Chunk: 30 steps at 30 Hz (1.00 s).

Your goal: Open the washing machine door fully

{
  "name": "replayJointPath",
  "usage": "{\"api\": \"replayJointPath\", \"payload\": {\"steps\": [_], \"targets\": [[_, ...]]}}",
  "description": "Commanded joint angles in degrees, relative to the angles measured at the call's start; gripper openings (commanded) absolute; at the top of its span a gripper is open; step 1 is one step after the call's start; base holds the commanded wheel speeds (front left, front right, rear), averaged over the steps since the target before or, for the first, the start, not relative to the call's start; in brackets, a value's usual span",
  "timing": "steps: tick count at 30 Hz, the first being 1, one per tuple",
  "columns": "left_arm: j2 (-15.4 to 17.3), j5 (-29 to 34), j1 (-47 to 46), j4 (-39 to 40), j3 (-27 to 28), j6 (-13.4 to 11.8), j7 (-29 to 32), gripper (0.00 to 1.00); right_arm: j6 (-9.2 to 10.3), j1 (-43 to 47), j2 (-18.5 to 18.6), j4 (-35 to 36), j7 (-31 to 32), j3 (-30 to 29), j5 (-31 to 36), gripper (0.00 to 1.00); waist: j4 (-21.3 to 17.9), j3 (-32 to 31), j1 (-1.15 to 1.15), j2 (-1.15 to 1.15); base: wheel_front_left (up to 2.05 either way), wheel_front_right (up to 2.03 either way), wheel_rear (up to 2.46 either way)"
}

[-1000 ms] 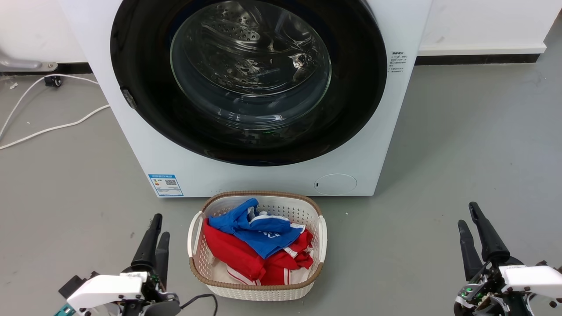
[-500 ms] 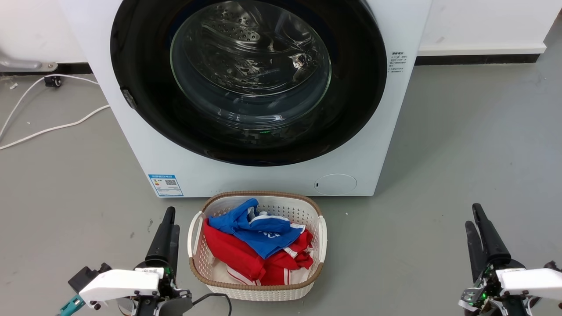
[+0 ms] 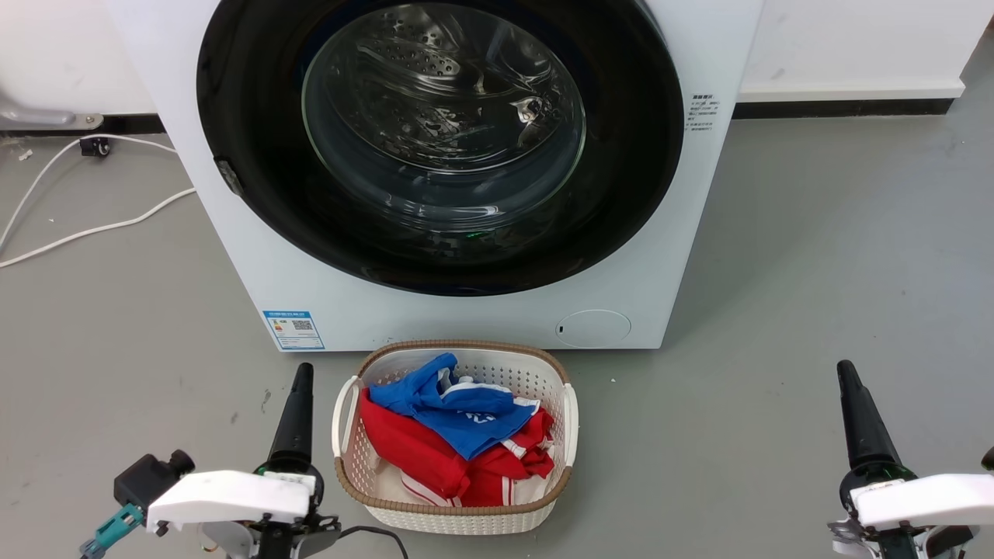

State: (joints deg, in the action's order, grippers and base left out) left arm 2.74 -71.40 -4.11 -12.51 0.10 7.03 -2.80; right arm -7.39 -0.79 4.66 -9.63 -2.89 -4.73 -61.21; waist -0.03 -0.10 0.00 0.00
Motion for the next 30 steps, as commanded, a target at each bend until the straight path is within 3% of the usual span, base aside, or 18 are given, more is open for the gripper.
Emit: {"api": "replayJointPath", "payload": {"steps": [1, 19, 30], "targets": [[0.2, 2.4, -1.0, 1.0, -0.4, -0.2, -0.6, 1.0, -0.06, -0.4, 0.1, 1.2, -0.5, -0.1, 2.7, 1.0, 0.0, 0.0, 0.0, 0.0, 0.0, 0.0, 0.0], [1.1, 29.8, -1.0, 1.6, -3.8, -2.6, -3.9, 1.0, -0.08, 1.2, 0.5, 5.3, 0.9, -0.7, 23.6, 1.0, -0.1, -0.3, 0.0, 0.0, 0.0, 0.0, 0.0], [2.6, 41.3, -0.8, 1.8, -5.8, -3.9, -5.7, 1.0, -0.1, 2.3, 0.7, 7.6, 2.3, -0.9, 34.0, 1.0, 0.0, -0.4, 0.0, 0.0, 0.0, 0.0, 0.0]]}}
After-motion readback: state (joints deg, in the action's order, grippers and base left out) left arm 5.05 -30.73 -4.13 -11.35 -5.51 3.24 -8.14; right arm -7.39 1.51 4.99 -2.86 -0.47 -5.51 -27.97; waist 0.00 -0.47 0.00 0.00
